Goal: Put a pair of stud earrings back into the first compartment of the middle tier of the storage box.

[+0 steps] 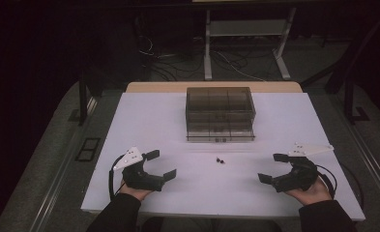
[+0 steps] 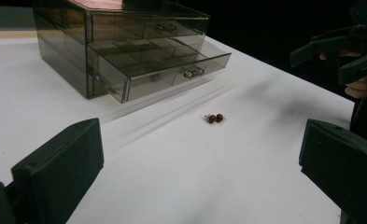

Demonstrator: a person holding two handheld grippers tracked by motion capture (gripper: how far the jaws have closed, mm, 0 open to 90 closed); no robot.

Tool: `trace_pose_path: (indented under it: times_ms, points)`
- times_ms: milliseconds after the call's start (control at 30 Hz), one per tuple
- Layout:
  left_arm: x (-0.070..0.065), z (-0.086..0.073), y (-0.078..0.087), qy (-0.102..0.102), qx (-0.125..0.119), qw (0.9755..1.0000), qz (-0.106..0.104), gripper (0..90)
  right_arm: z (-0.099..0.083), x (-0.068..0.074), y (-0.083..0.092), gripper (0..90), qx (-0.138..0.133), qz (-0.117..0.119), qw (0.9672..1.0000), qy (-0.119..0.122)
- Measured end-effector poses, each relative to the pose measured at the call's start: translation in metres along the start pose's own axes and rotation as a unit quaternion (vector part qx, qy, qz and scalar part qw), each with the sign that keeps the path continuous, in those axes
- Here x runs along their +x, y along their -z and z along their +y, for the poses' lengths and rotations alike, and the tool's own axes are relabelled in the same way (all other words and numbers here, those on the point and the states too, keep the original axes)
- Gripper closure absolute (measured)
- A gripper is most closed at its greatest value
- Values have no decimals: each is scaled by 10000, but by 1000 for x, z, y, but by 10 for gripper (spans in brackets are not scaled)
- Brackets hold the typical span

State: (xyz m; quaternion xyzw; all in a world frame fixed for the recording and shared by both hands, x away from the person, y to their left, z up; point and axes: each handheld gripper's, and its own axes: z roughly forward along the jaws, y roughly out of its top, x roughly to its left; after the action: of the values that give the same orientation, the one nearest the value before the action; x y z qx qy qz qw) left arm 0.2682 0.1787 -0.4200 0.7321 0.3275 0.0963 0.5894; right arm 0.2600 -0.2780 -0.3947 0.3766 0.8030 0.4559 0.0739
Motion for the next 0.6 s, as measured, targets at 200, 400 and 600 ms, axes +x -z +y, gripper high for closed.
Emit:
trace_pose_path:
  times_ms: [200, 400, 600]
  points:
    - [0, 0, 0, -4, -8, 10000, -4, 0, 19, 8, -11, 3, 175, 166, 9995, 207]
    - [0, 0, 0, -1, -5, 10000, -16, 0, 32, 13, -22, 3, 322, 288, 9984, 358]
    - [0, 0, 0, 4, -3, 10000, -13, 0, 42, 16, -33, 3, 462, 381, 9970, 488]
